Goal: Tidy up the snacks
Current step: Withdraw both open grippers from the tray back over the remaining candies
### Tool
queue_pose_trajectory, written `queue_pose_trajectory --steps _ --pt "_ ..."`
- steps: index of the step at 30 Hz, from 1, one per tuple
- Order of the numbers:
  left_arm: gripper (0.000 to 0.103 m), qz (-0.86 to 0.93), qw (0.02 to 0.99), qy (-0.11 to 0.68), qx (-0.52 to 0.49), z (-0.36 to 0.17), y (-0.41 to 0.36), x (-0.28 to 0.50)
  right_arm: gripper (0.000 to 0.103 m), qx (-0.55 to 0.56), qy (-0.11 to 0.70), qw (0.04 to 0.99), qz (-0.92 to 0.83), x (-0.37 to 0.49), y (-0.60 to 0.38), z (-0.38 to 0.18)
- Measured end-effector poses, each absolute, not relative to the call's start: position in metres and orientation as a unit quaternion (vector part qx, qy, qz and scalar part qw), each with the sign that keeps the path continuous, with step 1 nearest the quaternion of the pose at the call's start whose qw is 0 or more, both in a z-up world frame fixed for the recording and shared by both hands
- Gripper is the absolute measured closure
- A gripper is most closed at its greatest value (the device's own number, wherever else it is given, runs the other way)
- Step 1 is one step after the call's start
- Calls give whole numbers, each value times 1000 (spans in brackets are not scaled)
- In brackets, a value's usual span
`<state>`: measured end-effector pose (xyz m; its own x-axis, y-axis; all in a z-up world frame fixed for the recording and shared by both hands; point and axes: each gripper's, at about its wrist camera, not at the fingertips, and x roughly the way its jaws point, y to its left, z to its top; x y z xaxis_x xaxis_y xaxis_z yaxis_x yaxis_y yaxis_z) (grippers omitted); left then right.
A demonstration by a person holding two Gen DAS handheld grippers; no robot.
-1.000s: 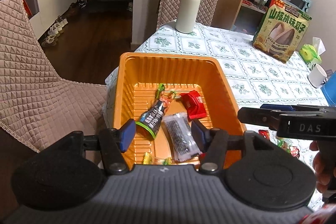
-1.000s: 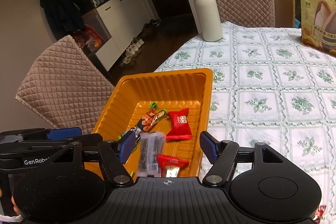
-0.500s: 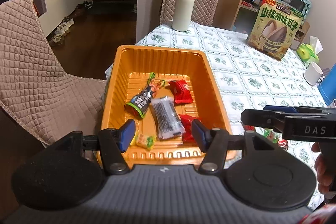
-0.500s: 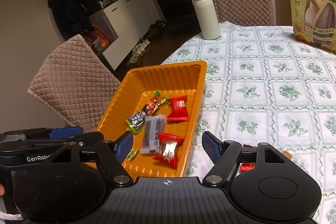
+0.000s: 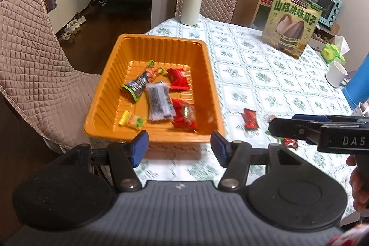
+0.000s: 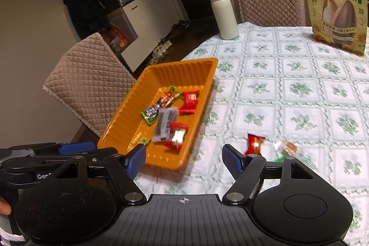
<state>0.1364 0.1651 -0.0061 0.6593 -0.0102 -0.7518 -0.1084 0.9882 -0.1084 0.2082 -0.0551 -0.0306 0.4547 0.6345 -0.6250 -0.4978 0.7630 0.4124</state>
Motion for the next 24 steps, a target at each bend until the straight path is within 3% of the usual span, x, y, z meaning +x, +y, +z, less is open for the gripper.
queue_pose_trajectory --steps 24 --pt "43 7 902 425 -76 -26 73 99 30 59 420 850 313 173 -164 -56"
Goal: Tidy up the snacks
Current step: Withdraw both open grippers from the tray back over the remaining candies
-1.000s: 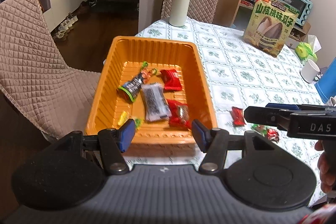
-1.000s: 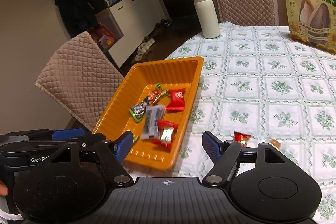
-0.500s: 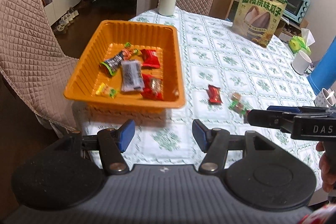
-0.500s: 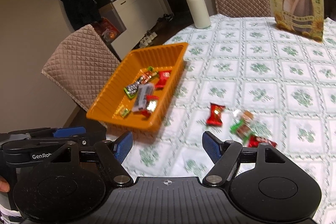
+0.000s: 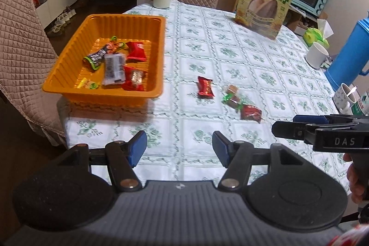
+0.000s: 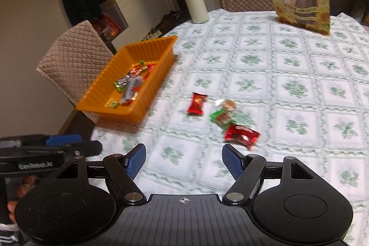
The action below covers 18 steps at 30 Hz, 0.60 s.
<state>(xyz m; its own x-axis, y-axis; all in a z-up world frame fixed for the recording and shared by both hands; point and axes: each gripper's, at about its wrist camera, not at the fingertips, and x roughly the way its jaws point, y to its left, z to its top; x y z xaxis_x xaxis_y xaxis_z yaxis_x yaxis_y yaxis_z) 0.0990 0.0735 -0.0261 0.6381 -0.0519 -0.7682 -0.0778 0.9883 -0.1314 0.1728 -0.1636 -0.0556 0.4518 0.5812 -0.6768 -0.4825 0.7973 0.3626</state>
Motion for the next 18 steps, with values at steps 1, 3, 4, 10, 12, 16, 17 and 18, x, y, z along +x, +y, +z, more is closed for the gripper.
queue_pose_trajectory --steps 1,3,4,10,12,16,17,18 --pt "43 6 901 426 -76 -27 71 100 30 61 422 850 310 173 -168 -57" --pt "43 3 901 428 -74 -29 66 100 30 65 425 850 304 174 -177 -61" --pt "43 1 901 428 -74 -30 64 101 30 66 426 851 301 174 -181 -63" --pt "43 -9 899 432 -68 -36 50 107 30 65 426 856 285 176 -202 -71" --pt "43 -12 899 433 -65 -38 46 111 30 64 427 857 280 177 -207 -75" --pt "43 -19 897 438 -58 -44 40 118 30 53 428 859 275 180 -213 -82" --pt "43 -20 897 438 -57 -45 39 119 30 53 430 859 274 181 -215 -84" --pt "43 -22 896 439 -56 -46 37 121 30 53 431 858 273 183 -217 -86"
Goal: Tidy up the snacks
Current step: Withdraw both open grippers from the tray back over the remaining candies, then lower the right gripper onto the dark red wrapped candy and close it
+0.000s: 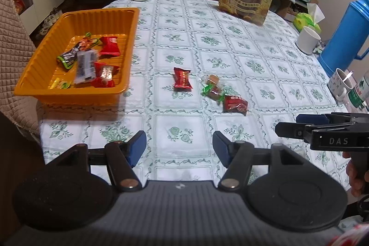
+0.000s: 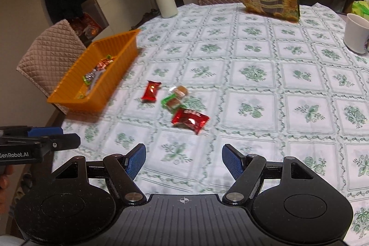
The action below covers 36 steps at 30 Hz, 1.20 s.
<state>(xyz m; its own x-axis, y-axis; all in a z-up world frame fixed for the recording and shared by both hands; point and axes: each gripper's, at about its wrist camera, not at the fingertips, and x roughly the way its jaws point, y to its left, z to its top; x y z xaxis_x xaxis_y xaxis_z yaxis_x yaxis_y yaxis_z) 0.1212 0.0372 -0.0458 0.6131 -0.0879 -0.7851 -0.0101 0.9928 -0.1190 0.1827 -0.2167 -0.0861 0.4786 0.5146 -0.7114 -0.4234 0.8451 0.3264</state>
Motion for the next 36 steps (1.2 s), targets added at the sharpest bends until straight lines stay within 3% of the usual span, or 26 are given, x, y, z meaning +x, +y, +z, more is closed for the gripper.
queue_pose_trajectory --steps 30,33,36 --pt "43 -25 887 459 -43 -78 33 181 31 -67 390 848 353 244 -185 -126" --pt "43 -24 884 465 -42 -83 33 185 34 -87 387 843 365 250 -177 -131" --pt "43 -24 882 470 -42 -86 34 188 42 -109 387 834 377 255 -169 -137"
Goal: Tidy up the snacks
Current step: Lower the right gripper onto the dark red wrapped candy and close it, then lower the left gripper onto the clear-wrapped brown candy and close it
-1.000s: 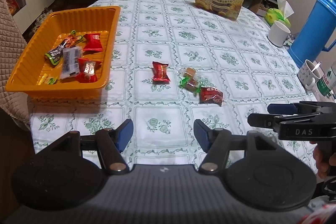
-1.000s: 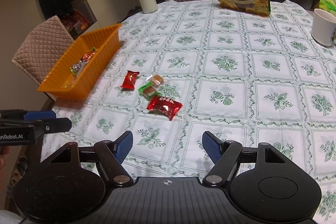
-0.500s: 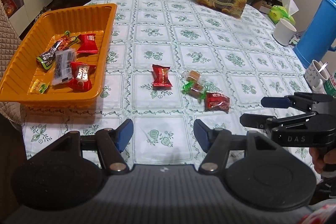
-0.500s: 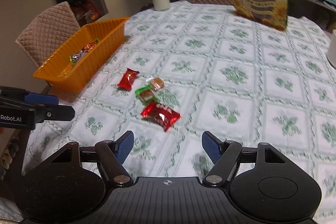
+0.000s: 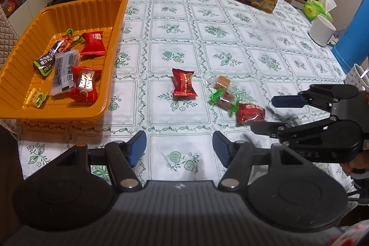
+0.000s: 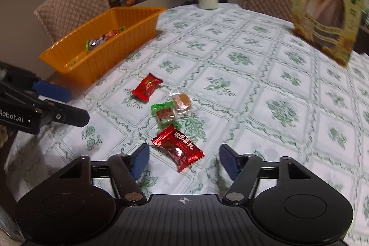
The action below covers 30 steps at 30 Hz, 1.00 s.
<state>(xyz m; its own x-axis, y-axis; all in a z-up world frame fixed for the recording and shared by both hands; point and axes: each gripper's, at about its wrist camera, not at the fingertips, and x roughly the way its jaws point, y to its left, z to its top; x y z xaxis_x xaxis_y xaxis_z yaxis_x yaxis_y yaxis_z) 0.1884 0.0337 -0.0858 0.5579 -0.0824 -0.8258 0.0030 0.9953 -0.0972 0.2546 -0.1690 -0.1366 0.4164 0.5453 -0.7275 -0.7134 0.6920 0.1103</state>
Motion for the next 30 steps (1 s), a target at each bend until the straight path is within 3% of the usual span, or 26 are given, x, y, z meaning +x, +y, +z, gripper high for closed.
queue_pose_trajectory --steps 3,11,14,18,30 --pt "43 -24 880 472 -43 -88 35 190 48 -128 386 829 383 257 -162 -142" --pt "43 -24 877 477 -43 -92 36 194 50 -143 379 824 396 260 -153 -146" --pt "43 -26 877 479 -42 -94 34 194 57 -149 379 820 401 260 -150 -147" --pt "43 -30 877 479 -40 -95 30 197 74 -147 384 818 403 259 -152 -147" --pt "44 -80 888 453 -11 -105 0 214 76 -90 413 846 325 259 -186 -144"
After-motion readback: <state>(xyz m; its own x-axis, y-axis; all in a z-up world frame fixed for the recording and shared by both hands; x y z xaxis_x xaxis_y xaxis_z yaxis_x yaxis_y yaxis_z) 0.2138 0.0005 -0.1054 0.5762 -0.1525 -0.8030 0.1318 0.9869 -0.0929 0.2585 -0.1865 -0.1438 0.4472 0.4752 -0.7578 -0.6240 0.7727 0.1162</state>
